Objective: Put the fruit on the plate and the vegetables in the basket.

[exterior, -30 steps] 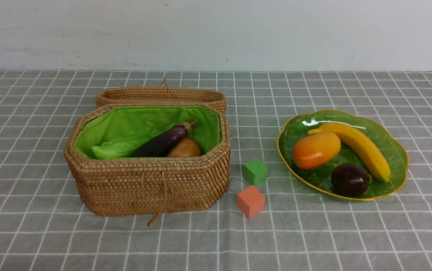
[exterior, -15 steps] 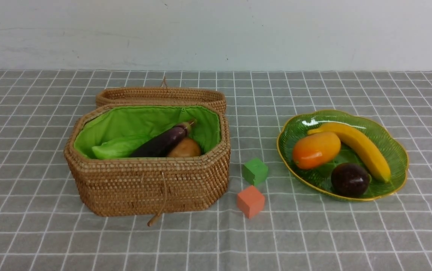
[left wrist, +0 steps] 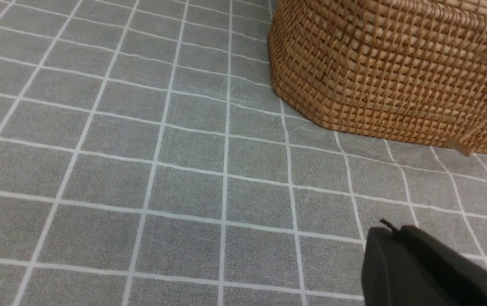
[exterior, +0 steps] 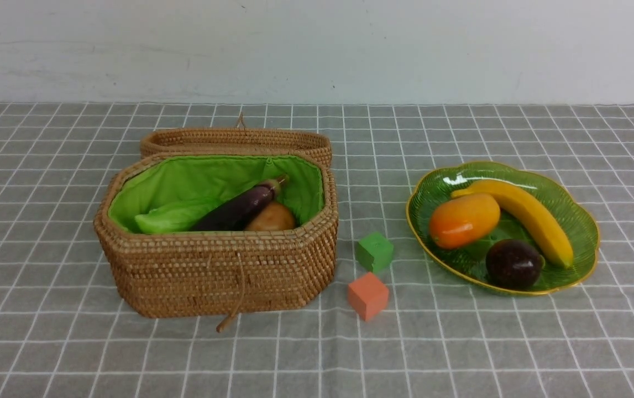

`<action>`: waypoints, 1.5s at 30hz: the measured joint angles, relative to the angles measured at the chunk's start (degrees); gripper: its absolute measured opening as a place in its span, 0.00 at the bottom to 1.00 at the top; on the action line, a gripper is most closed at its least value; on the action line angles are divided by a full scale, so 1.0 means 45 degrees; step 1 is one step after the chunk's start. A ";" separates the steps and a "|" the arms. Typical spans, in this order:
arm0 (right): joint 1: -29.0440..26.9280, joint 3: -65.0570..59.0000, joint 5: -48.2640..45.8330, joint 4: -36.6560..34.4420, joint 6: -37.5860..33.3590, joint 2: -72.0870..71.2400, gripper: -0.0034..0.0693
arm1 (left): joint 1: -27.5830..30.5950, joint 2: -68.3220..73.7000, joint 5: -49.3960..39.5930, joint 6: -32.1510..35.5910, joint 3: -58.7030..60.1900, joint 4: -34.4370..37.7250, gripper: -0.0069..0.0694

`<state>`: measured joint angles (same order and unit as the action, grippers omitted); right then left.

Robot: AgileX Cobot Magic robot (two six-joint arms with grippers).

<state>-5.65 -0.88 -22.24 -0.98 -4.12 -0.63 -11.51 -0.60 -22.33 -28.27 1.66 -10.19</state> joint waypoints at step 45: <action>0.0000 0.0000 0.0000 0.0000 0.0000 0.0000 0.38 | 0.0000 0.0000 0.0000 -0.0012 0.0000 0.0011 0.15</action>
<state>-5.65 -0.88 -22.24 -0.98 -4.12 -0.63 -11.51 -0.60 -22.33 -28.33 1.66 -10.14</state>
